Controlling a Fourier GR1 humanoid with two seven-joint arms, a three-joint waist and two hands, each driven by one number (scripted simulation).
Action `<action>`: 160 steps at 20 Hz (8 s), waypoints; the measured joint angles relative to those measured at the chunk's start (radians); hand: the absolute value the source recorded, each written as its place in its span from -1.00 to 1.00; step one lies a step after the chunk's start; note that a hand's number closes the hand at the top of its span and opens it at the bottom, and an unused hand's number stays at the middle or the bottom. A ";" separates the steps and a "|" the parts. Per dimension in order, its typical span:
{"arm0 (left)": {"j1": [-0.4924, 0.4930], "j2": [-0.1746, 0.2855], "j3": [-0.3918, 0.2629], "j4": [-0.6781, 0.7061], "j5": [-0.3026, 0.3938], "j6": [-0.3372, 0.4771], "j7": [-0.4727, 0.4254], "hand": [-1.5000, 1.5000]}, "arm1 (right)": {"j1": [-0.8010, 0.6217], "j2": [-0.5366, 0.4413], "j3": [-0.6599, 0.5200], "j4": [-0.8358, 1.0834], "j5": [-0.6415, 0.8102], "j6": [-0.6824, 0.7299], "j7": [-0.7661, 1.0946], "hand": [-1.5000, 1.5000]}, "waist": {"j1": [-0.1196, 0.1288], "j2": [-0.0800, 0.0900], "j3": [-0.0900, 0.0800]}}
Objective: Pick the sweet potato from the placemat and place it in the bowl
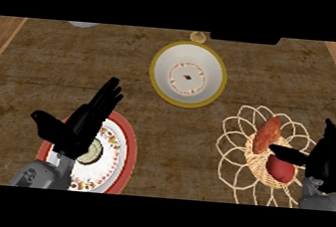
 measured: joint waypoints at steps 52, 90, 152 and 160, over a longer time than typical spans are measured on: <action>0.037 -0.070 0.056 -0.015 -0.073 -0.060 0.030 0.00 | -0.324 0.352 -0.333 0.271 0.242 0.526 0.233 -1.00 | -0.008 -0.002 0.014; -0.002 -0.167 0.110 0.002 -0.147 -0.144 0.103 0.00 | -0.444 0.352 0.564 0.256 0.250 0.582 -0.276 1.00 | 0.063 -0.003 0.013; 0.016 -0.220 0.174 -0.027 -0.223 -0.199 0.123 0.00 | -1.065 0.341 -0.212 1.051 -0.102 0.014 -0.896 -1.00 | 0.051 0.025 0.017; 0.039 -0.228 0.194 -0.029 -0.217 -0.184 0.123 0.00 | -0.923 0.353 -0.319 0.827 -0.428 0.057 -1.263 -1.00 | 0.008 0.001 0.016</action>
